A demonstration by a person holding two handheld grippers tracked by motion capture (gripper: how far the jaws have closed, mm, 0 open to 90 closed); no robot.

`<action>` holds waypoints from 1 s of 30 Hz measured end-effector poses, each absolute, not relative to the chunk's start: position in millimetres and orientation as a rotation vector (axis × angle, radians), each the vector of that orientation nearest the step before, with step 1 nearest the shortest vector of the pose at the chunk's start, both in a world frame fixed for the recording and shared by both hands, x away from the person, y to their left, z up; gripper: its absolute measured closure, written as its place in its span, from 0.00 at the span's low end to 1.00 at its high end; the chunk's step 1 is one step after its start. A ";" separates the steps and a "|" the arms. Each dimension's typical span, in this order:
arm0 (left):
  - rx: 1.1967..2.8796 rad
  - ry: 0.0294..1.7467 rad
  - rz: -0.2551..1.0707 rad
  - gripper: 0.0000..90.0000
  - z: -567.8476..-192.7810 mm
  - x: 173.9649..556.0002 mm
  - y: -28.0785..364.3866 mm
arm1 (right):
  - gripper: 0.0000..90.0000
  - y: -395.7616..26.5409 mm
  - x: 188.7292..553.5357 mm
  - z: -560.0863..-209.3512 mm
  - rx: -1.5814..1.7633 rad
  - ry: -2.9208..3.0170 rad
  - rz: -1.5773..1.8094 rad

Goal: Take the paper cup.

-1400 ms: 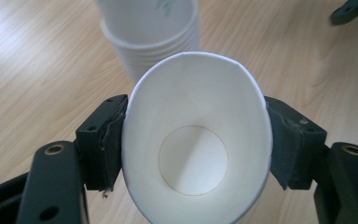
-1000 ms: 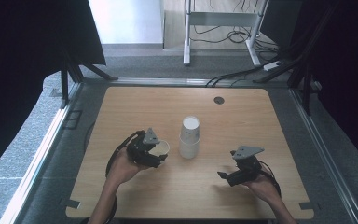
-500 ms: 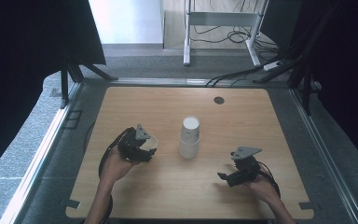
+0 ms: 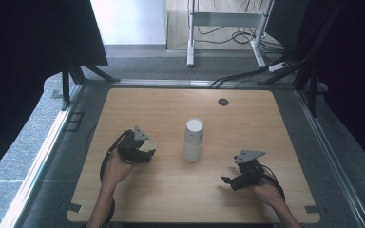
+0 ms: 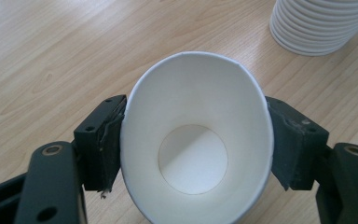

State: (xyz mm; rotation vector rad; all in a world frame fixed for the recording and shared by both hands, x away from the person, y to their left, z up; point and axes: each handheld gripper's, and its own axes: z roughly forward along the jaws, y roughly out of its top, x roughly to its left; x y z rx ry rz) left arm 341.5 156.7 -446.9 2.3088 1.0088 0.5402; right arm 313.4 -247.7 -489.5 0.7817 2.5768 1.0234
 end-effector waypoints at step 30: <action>2.229 1.028 0.491 0.06 -442.1 340.8 153.3 | 0.07 -249.4 312.8 -488.3 0.770 2.582 1.020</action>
